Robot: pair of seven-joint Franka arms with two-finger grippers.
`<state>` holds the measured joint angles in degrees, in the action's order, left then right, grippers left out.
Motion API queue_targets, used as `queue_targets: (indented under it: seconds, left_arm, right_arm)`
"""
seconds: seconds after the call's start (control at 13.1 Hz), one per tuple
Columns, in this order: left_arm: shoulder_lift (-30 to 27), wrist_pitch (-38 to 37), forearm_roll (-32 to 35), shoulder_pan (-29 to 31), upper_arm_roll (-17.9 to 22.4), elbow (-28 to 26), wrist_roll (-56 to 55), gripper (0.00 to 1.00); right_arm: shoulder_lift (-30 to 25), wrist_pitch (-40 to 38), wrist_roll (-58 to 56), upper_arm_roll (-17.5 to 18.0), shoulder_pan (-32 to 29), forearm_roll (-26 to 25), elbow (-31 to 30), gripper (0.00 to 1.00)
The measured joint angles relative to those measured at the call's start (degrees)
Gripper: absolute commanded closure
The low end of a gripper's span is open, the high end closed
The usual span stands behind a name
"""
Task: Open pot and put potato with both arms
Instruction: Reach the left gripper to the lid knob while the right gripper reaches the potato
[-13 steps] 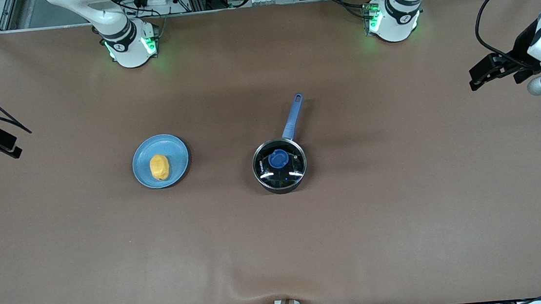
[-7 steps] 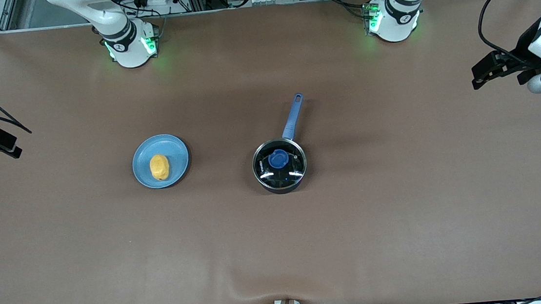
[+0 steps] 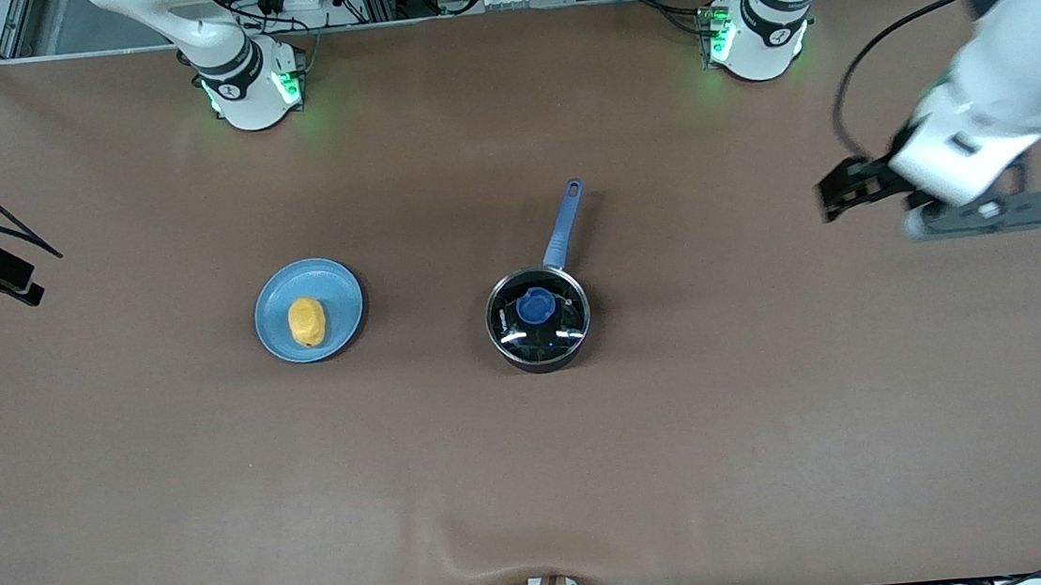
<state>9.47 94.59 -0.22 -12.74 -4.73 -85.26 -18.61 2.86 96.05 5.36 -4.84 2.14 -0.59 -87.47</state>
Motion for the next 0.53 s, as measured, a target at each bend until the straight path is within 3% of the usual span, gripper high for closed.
queue_targets:
  seconds: [0.3, 0.53]
  left_arm:
    - [9.35, 12.66, -0.03, -11.75, -0.23, 0.85, -17.22, 0.0]
    - [19.36, 18.48, -0.03, -17.17, -0.02, 6.95, -25.13, 0.0]
  right_arm:
    - [0.34, -0.76, -0.11, 0.07, 0.04, 0.01, -0.01, 0.0]
    - [1.46, -0.84, -0.14, 0.09, 0.06, 0.01, -0.1, 0.0]
